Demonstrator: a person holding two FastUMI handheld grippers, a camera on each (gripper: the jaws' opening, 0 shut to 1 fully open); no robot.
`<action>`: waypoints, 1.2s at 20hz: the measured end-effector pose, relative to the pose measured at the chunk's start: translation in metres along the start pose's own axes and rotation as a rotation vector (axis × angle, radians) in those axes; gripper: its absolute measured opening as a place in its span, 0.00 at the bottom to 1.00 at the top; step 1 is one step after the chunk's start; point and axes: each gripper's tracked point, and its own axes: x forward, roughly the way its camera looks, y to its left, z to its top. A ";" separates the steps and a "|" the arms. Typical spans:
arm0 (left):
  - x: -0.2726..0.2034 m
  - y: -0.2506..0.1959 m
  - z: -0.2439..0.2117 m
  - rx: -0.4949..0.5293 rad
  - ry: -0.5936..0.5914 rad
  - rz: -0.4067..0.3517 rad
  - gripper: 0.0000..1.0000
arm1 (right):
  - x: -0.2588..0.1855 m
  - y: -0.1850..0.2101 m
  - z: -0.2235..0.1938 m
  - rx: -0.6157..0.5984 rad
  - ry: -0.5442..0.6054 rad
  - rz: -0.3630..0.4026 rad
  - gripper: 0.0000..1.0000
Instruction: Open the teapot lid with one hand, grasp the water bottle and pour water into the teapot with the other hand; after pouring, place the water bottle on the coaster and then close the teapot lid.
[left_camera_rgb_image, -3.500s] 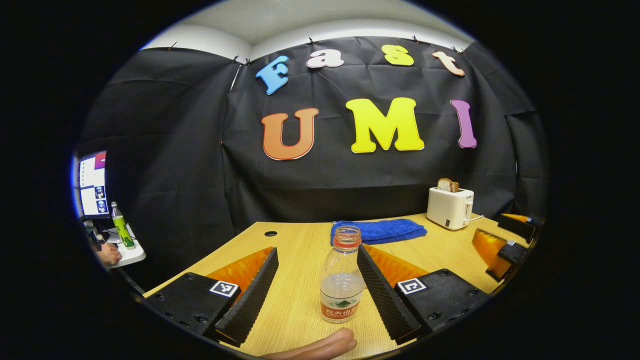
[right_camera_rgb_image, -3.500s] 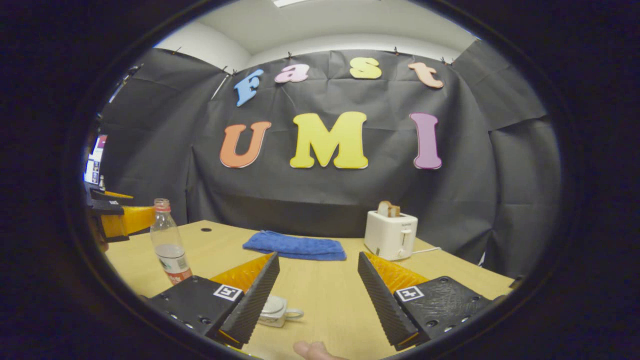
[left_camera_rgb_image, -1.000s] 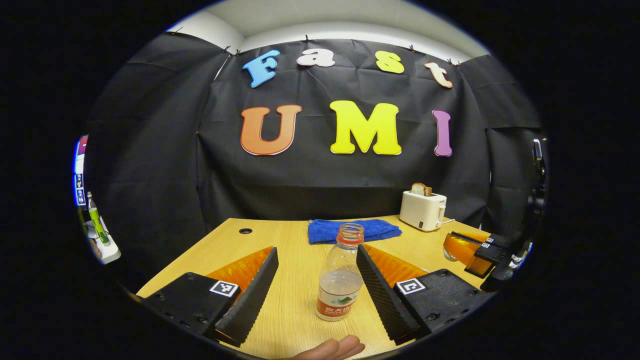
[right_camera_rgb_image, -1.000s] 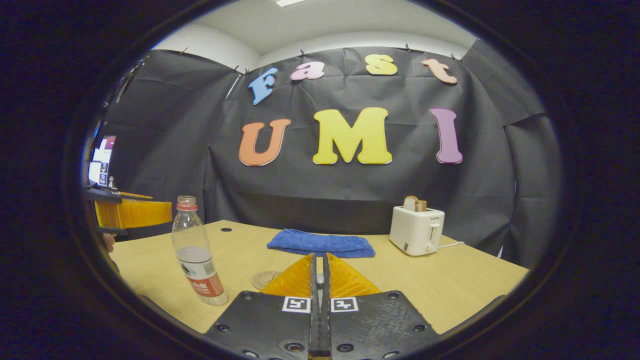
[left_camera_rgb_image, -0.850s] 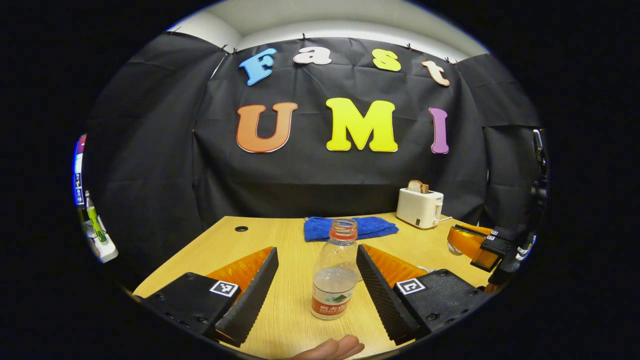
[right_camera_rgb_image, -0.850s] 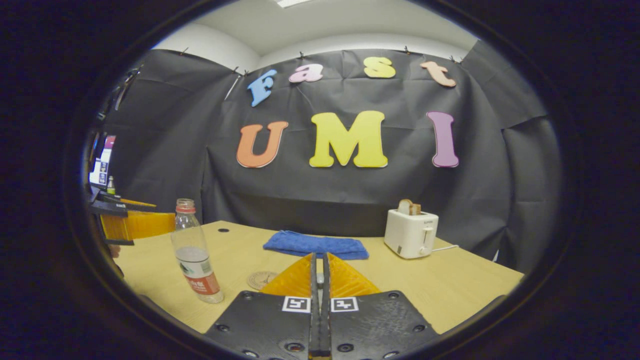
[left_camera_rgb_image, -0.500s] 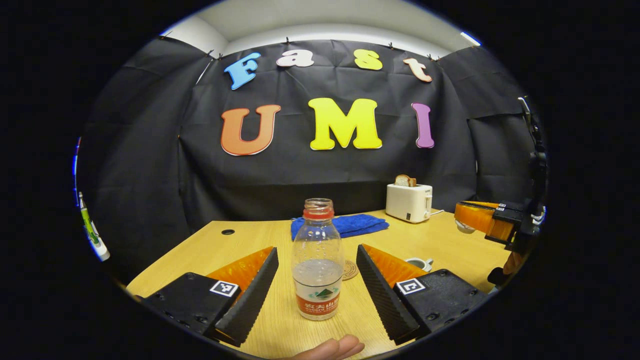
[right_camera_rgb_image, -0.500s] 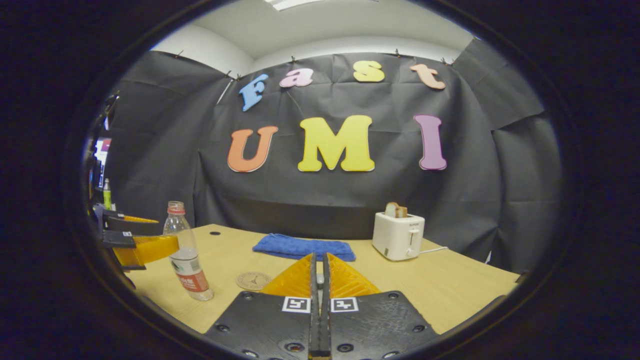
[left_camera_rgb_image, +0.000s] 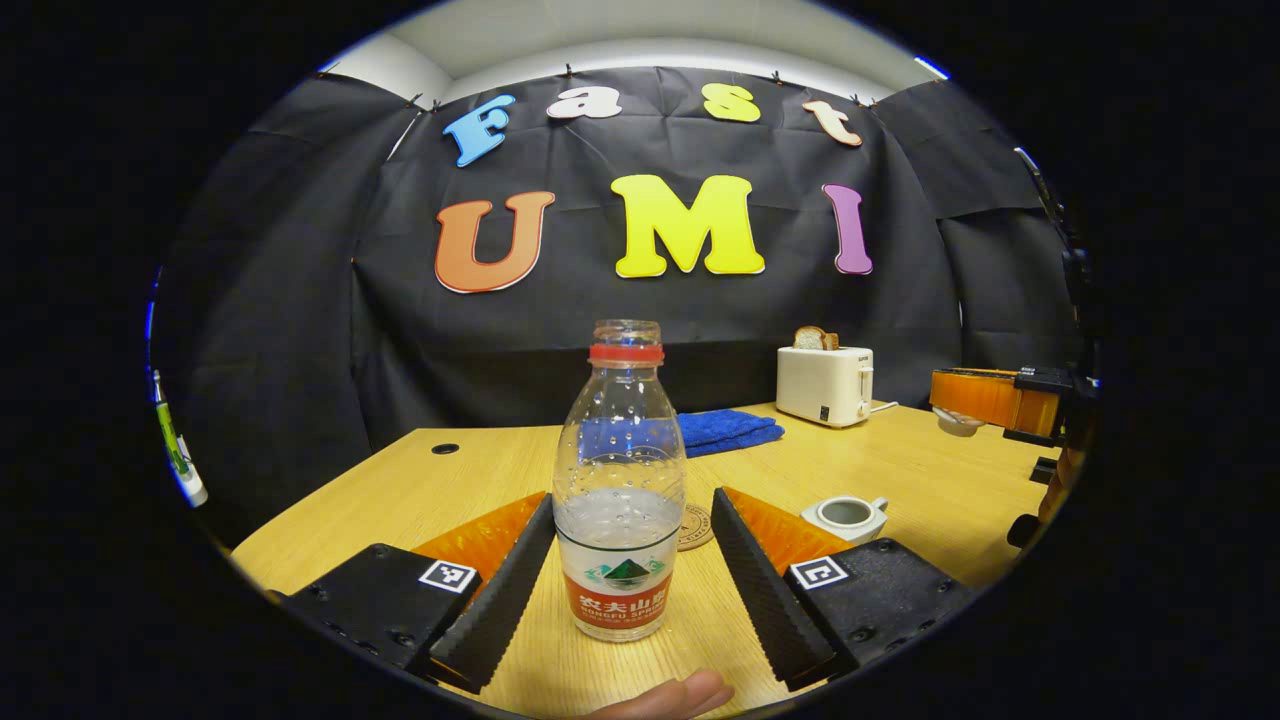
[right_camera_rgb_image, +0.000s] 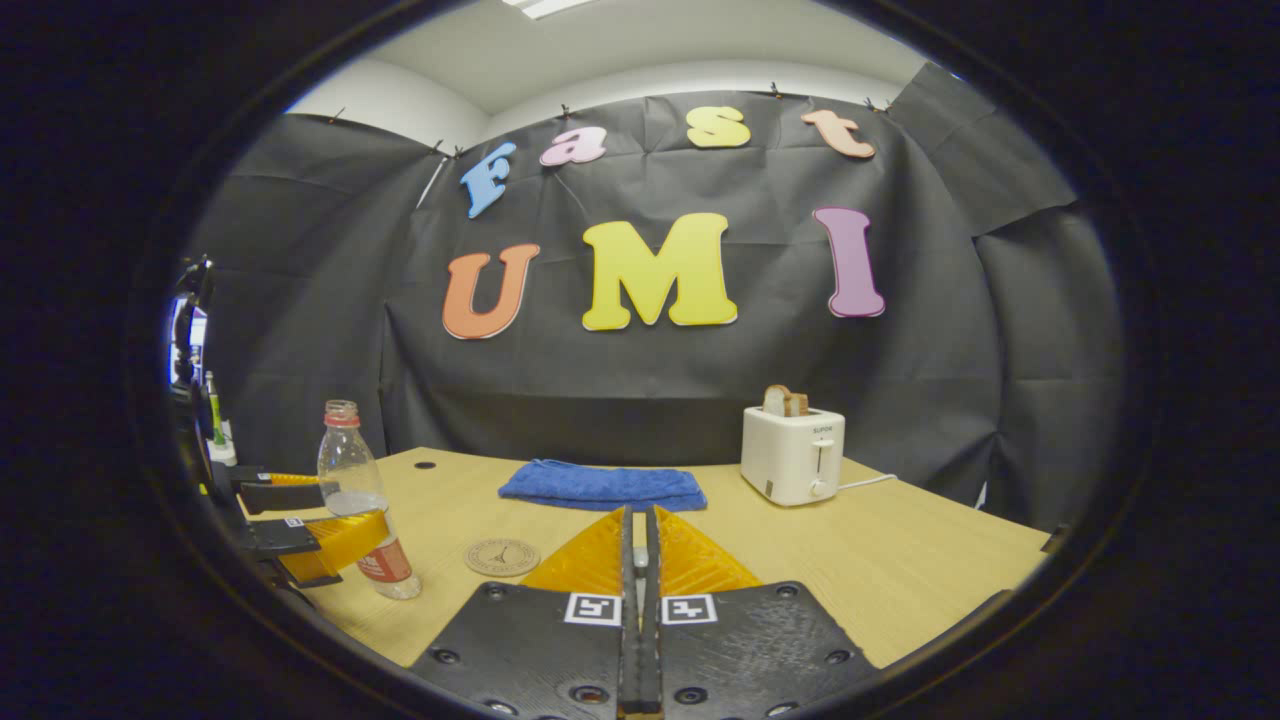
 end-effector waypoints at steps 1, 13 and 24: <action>0.003 0.001 0.000 0.000 -0.011 0.010 0.98 | 0.000 0.000 -0.001 -0.005 -0.001 0.000 0.00; 0.004 0.017 0.003 0.060 -0.038 0.099 0.80 | -0.001 0.001 0.002 -0.024 -0.013 -0.003 0.00; -0.018 0.062 0.010 0.445 0.088 0.364 0.79 | -0.004 -0.003 0.007 -0.051 0.011 0.019 0.00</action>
